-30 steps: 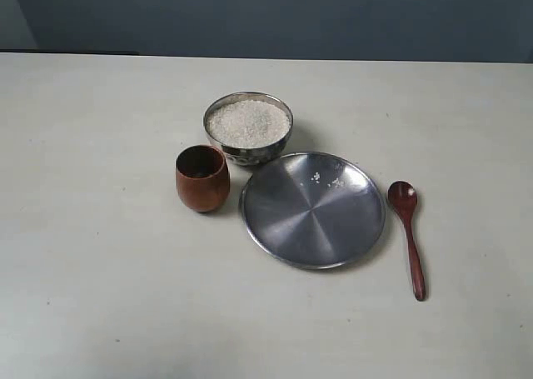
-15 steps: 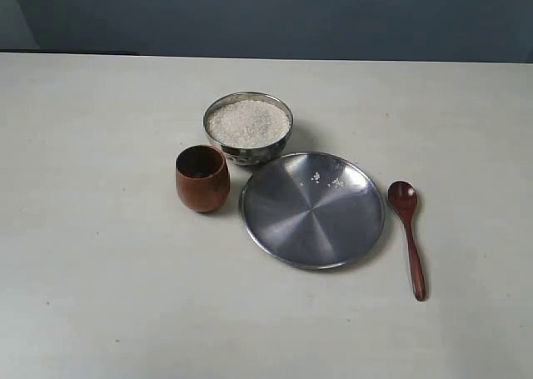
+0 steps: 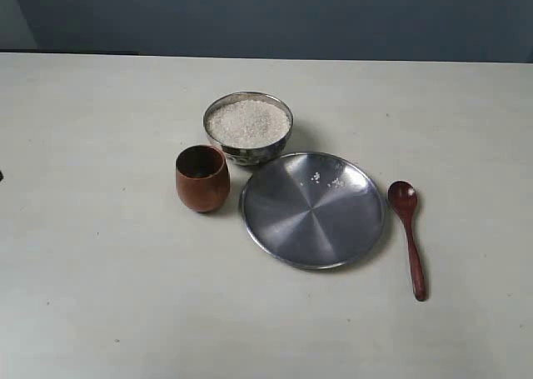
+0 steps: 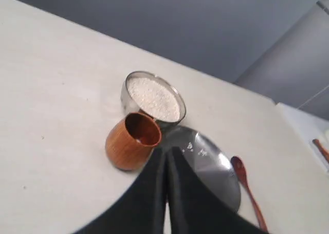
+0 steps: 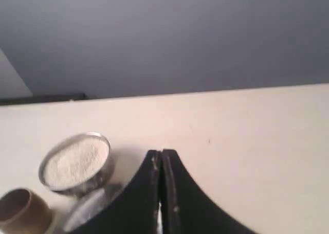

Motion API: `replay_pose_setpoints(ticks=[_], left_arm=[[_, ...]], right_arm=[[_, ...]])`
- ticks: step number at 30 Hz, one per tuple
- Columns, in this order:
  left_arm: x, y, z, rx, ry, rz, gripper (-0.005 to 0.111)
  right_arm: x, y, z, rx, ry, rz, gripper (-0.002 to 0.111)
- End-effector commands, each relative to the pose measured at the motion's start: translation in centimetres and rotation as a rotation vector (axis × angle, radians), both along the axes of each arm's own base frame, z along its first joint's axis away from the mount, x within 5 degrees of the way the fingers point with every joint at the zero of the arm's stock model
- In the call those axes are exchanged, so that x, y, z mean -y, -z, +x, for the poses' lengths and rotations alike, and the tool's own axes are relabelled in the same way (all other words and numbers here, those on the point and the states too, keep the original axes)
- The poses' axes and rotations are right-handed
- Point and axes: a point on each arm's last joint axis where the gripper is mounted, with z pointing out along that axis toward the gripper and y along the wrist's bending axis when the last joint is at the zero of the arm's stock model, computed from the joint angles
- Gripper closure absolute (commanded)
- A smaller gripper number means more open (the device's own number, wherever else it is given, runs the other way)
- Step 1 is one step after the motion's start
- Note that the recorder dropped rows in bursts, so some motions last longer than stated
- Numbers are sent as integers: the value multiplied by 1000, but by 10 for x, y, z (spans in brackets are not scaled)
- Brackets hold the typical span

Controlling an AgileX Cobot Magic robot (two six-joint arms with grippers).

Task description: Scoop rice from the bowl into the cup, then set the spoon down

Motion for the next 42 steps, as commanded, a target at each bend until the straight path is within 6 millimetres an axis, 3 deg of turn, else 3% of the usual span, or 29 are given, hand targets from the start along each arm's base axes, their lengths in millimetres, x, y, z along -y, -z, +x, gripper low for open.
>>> replay_pose_setpoints(ticks=[1, 6, 10, 15, 24, 31, 42], left_arm=[[2, -8, 27, -125, 48, 104, 106], [4, -5, 61, -279, 84, 152, 106], [5, 7, 84, -397, 102, 155, 106], [1, 41, 107, -559, 159, 304, 106], [-1, 47, 112, -564, 156, 345, 106], [-1, 47, 112, -563, 155, 345, 106], [-1, 47, 112, -562, 155, 348, 106]], right_arm=[[-6, 22, 23, -167, -48, -84, 109], [-9, 47, 41, -329, -67, -105, 109], [-12, 68, 53, -450, -81, -120, 109], [-16, 107, 72, -656, -95, -117, 109], [-28, 160, 89, -863, -161, -156, 109], [-62, 170, 88, -797, -248, -222, 109], [-53, 192, 72, -758, -157, -211, 109]])
